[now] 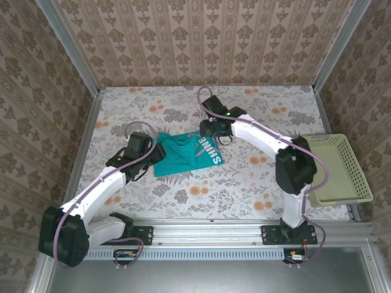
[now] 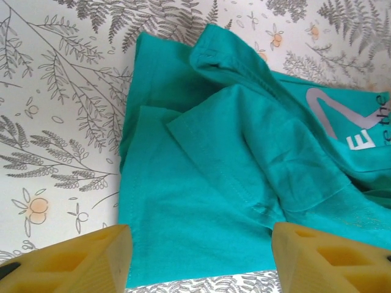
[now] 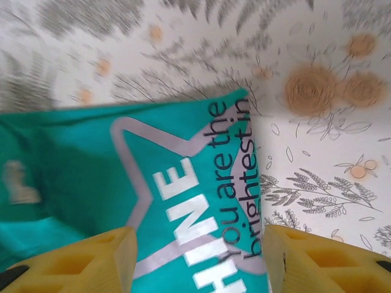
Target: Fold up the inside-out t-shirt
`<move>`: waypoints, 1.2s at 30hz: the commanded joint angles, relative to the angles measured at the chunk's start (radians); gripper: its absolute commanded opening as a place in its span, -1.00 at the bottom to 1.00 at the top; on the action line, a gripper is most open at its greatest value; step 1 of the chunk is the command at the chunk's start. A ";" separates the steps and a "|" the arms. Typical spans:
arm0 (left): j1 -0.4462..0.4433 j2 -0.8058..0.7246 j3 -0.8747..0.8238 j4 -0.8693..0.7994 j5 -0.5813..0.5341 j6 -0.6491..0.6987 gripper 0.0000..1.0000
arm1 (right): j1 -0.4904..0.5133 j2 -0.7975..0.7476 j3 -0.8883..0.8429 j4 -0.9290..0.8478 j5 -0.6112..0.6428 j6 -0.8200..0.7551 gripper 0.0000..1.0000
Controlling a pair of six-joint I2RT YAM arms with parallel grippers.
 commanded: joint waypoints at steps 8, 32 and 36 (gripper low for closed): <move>0.075 -0.152 -0.073 -0.096 -0.037 0.028 0.30 | 0.173 0.233 0.229 0.030 -0.209 0.006 0.15; -0.035 0.397 0.104 -0.003 0.008 0.098 -0.02 | -0.040 0.205 0.116 -0.038 0.014 -0.088 0.16; -0.020 0.431 0.098 0.029 0.037 0.097 -0.25 | -0.054 0.186 0.039 -0.003 0.017 -0.052 0.16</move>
